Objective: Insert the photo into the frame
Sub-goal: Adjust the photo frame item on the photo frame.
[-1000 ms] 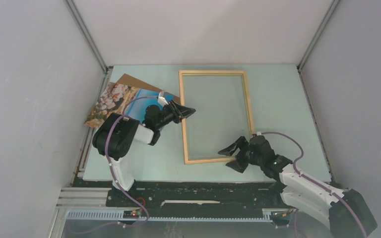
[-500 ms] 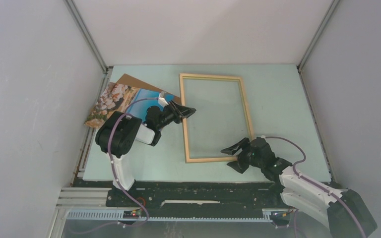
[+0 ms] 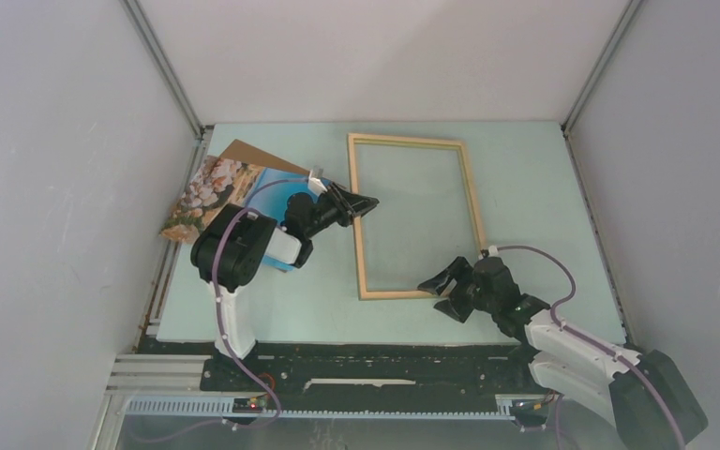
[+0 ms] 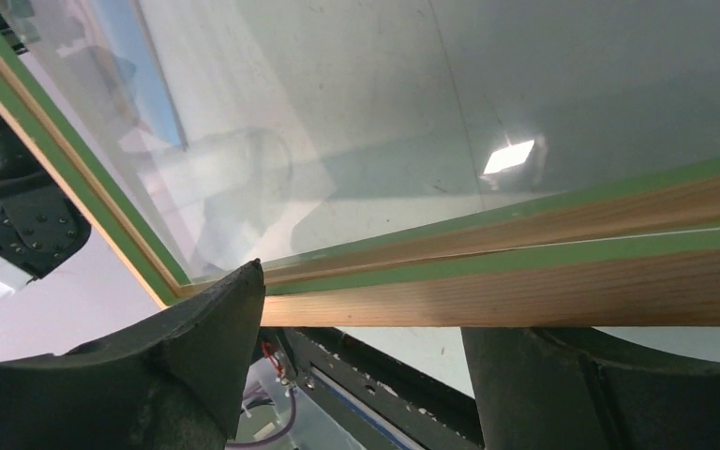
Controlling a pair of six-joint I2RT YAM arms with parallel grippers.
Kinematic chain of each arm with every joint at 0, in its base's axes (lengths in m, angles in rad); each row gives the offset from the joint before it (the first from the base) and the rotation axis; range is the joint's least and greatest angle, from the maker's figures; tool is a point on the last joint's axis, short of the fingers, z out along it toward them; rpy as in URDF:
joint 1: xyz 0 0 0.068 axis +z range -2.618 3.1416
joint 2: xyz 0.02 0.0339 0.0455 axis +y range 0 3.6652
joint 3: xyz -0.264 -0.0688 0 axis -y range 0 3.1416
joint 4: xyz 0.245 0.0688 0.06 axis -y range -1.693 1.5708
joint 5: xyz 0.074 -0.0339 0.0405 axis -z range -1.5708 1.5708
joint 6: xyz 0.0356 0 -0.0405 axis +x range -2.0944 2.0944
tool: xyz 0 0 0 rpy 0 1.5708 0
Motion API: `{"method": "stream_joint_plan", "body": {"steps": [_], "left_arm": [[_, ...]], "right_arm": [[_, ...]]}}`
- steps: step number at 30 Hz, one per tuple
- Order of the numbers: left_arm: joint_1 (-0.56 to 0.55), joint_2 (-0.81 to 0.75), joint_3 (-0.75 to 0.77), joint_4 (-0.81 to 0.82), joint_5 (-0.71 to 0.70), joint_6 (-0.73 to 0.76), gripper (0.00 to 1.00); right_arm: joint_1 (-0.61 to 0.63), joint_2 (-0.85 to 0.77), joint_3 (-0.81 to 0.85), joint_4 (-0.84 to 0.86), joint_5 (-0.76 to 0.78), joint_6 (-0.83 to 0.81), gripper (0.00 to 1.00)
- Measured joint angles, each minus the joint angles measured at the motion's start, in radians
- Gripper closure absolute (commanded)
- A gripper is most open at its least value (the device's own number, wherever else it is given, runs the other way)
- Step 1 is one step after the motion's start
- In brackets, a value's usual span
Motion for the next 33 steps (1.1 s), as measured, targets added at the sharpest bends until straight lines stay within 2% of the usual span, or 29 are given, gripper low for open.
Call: {"method": "stream_joint_plan", "body": {"steps": [5,10,15,23,29,33], "left_arm": [[-0.015,0.009,0.003,-0.005,-0.035,-0.005,0.74],[-0.032,0.012,-0.002,0.014,-0.078,-0.02,0.74],[-0.035,0.023,-0.021,0.051,-0.106,-0.036,0.74],[-0.035,0.024,-0.029,0.075,-0.137,-0.057,0.74],[-0.037,0.035,-0.029,0.078,-0.158,-0.06,0.74],[-0.043,0.038,-0.029,0.079,-0.181,-0.061,0.74]], "right_arm": [[0.026,0.021,0.0,0.05,0.008,0.043,0.18],[0.075,0.036,-0.012,0.128,0.068,0.187,0.22],[0.144,0.001,-0.063,0.209,0.195,0.346,0.27],[0.226,-0.062,-0.104,0.255,0.386,0.478,0.26],[0.238,0.011,-0.132,0.368,0.439,0.542,0.27],[0.245,0.073,-0.143,0.456,0.464,0.578,0.34]]}}
